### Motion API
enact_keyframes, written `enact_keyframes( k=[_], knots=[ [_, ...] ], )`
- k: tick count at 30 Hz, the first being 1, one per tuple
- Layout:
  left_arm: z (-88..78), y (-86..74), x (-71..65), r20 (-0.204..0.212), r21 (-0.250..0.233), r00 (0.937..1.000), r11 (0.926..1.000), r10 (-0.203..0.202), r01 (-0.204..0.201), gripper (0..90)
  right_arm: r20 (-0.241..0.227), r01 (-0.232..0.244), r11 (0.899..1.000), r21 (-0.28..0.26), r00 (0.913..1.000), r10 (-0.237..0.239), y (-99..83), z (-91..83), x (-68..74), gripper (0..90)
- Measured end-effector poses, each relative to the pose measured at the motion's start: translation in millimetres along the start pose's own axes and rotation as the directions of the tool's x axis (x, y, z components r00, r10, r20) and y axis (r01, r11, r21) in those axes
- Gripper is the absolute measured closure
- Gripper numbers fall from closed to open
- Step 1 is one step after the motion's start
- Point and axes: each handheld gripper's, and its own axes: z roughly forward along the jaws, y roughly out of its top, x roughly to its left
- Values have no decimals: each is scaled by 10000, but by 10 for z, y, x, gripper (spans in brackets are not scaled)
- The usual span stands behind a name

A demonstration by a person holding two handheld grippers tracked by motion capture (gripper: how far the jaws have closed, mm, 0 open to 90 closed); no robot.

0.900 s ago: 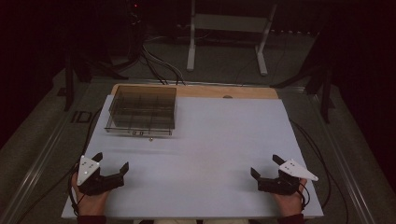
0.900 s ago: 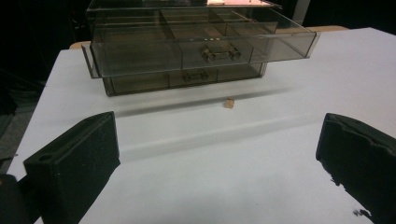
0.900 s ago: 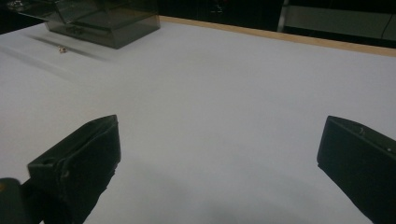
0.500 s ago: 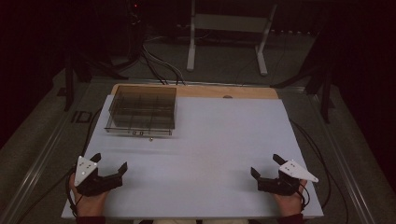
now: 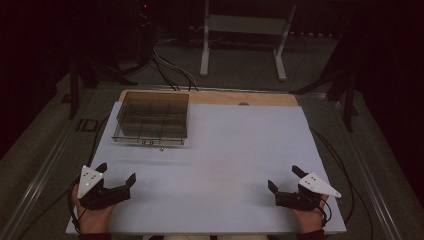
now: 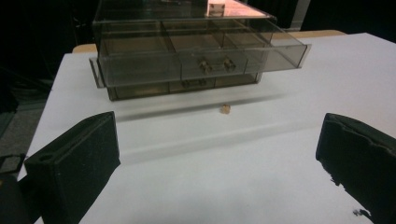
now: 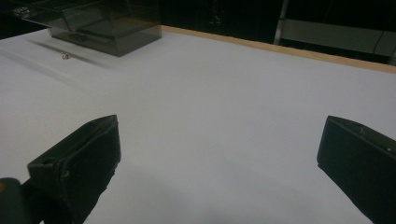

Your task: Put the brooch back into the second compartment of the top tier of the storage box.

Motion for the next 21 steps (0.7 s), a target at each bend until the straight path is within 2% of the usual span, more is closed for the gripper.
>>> enact_keyframes(
  k=[21],
  knots=[
    [75,193,-76,215,695,9994,9971,283,-297,5,80,25,9999,-100,10000,-24,-2,-15,-5,0]
  ],
)
